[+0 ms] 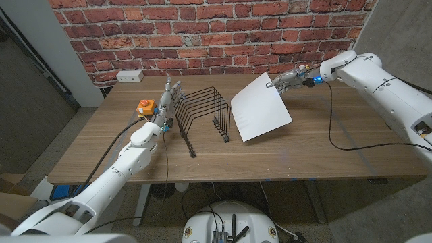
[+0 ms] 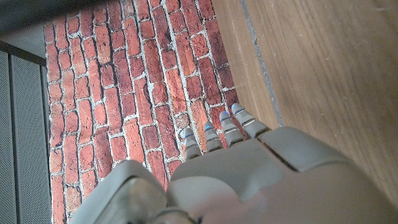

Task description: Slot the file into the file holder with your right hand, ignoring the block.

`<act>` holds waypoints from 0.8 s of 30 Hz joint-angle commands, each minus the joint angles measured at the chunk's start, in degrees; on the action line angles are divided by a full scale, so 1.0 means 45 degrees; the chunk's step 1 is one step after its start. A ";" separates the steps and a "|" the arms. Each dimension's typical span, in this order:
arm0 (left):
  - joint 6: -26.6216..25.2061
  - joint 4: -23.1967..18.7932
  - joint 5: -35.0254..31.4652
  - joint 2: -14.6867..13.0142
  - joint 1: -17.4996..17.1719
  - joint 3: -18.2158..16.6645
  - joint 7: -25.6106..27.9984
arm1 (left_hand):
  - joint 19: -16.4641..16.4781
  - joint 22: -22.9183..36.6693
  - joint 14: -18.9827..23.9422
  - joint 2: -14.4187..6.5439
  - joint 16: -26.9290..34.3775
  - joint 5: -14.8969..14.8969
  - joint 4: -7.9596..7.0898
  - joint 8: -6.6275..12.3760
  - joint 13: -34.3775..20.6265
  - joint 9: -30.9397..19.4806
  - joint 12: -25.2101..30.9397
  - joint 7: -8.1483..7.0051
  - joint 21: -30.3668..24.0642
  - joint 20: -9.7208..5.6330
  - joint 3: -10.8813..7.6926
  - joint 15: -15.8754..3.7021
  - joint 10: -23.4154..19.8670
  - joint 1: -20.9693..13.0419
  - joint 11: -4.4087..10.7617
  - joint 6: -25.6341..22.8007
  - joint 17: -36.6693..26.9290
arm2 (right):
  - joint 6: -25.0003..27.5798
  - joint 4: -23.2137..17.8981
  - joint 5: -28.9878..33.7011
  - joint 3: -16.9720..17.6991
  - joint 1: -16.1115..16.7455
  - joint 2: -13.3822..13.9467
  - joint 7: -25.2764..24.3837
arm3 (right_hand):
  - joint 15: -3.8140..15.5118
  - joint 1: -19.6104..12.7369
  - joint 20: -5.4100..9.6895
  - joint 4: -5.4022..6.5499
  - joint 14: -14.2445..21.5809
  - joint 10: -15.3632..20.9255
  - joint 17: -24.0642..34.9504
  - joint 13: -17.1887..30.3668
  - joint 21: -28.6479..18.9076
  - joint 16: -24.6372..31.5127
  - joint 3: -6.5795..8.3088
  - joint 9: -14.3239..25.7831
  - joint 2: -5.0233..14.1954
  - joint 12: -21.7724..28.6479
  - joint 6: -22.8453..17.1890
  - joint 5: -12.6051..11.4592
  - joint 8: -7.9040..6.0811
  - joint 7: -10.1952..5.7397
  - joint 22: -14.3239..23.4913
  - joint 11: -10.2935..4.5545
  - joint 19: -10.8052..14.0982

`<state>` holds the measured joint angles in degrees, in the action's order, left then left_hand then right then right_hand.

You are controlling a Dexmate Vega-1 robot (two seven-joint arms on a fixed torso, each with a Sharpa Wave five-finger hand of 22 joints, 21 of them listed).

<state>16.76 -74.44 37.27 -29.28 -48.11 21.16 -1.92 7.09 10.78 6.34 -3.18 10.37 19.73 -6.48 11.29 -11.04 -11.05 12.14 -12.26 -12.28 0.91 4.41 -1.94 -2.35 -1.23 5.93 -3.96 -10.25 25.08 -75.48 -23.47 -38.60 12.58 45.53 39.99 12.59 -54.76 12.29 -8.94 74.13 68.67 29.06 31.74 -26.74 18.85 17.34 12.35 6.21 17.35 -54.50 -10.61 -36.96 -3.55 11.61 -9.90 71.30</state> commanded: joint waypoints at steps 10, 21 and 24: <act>-0.0003 -0.0010 -0.0003 0.0000 -0.0005 -0.0003 0.0016 | 0.0111 0.0065 0.0143 0.0008 0.0080 0.0047 0.0004 0.0037 -0.0069 -0.0059 0.0035 -0.0069 -0.0026 -0.0002 -0.0075 0.0016 -0.0004 0.0074 0.0118 0.0007 -0.0027 | -0.0610 -0.1699 0.0348 0.0470 0.0569 0.0626 -0.0746 | 0.0022 -0.0217 -0.0003 0.0040 -0.0099 -0.0055 0.0093 0.0068 -0.0187 -0.0063 0.0207 0.0003 0.0264 -0.0115 0.0074 0.0058 -0.0052 -0.0039 0.0029 -0.0021 -0.0062; -0.0006 -0.0013 0.0001 -0.0004 -0.0005 -0.0006 0.0015 | 0.0111 0.0066 0.0125 0.0010 0.0072 0.0046 0.0004 0.0038 -0.0069 -0.0059 0.0042 -0.0070 -0.0026 0.0005 -0.0085 0.0027 -0.0021 0.0075 0.0117 0.0004 -0.0027 | -0.1689 -0.2195 0.0657 0.0722 0.1013 0.0839 -0.1152 | 0.0024 -0.0176 0.0004 0.0046 -0.0239 -0.0093 0.0135 0.0143 -0.0217 -0.0157 0.0266 -0.0010 0.0234 -0.0196 0.0136 0.0066 -0.0057 -0.0115 0.0029 -0.0099 -0.0195; -0.0003 -0.0011 0.0000 -0.0003 -0.0005 -0.0006 0.0014 | 0.0112 0.0066 0.0133 0.0010 0.0076 0.0046 0.0004 0.0038 -0.0069 -0.0060 0.0038 -0.0070 -0.0027 0.0005 -0.0088 0.0017 -0.0011 0.0075 0.0116 0.0005 -0.0027 | -0.1976 -0.2260 0.0708 0.0792 0.1103 0.0858 -0.1193 | 0.0025 -0.0167 0.0000 0.0047 -0.0285 -0.0121 0.0152 0.0130 -0.0217 -0.0188 0.0289 -0.0013 0.0228 -0.0255 0.0202 0.0067 -0.0042 -0.0134 0.0028 -0.0051 -0.0273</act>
<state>16.76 -74.42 37.26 -29.29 -48.10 21.18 -1.91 7.09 10.78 6.34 -3.18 10.37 19.73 -6.48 11.29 -11.04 -11.05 12.14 -12.26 -12.28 0.92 4.41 -1.94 -2.35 -1.23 5.93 -3.96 -10.25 21.74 -83.68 -21.73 -36.18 15.87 48.64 36.52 12.86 -55.29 12.25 -8.79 73.25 68.29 29.56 32.28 -27.18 18.18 18.05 12.16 6.73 16.45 -53.56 -10.19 -36.93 -3.68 11.60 -10.01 70.43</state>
